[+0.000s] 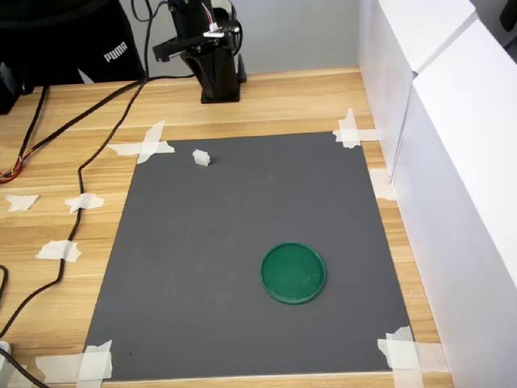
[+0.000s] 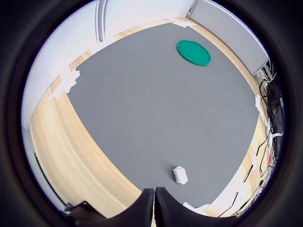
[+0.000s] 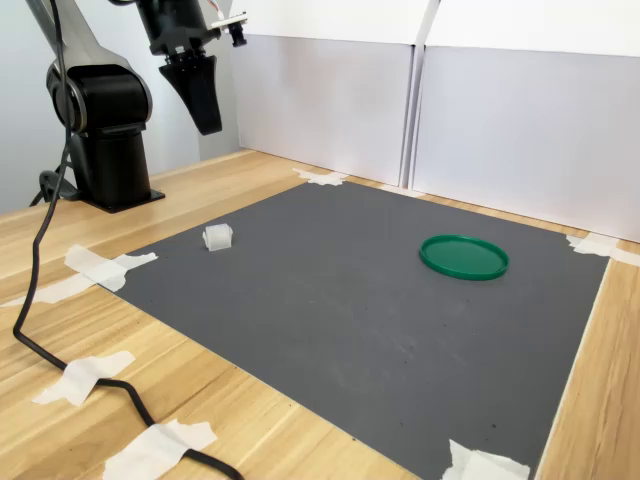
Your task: Grasp a white terminal and put it on the green lid.
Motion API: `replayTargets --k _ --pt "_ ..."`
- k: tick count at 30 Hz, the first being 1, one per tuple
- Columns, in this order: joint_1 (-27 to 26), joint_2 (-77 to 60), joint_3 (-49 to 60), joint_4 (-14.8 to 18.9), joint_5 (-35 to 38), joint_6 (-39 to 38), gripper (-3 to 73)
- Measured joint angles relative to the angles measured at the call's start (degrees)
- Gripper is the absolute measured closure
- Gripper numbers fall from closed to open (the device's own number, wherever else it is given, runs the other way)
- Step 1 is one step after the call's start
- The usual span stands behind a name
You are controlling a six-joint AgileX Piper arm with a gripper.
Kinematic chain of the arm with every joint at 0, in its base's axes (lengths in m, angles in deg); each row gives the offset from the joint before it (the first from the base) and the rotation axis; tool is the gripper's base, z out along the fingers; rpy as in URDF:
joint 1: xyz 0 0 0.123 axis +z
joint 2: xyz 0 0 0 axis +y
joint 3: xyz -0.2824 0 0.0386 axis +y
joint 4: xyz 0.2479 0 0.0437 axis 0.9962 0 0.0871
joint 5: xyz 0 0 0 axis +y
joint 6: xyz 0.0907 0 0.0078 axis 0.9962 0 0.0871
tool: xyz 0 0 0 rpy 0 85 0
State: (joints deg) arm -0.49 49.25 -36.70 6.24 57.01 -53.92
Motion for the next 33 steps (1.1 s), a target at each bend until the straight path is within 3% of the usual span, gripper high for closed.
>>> replayTargets --k 4,10,16,21,33 --pt "0.00 0.12 0.00 -1.71 0.55 0.12 58.3" --pt "0.00 2.27 0.00 -4.17 0.32 5.73 27.0" --pt "0.00 3.35 0.00 -4.23 -1.96 7.79 3.0" --pt "0.00 3.35 -0.05 -4.34 -3.23 8.20 -1.7" --pt "0.00 10.68 -0.38 -8.84 -5.12 9.88 -2.0"
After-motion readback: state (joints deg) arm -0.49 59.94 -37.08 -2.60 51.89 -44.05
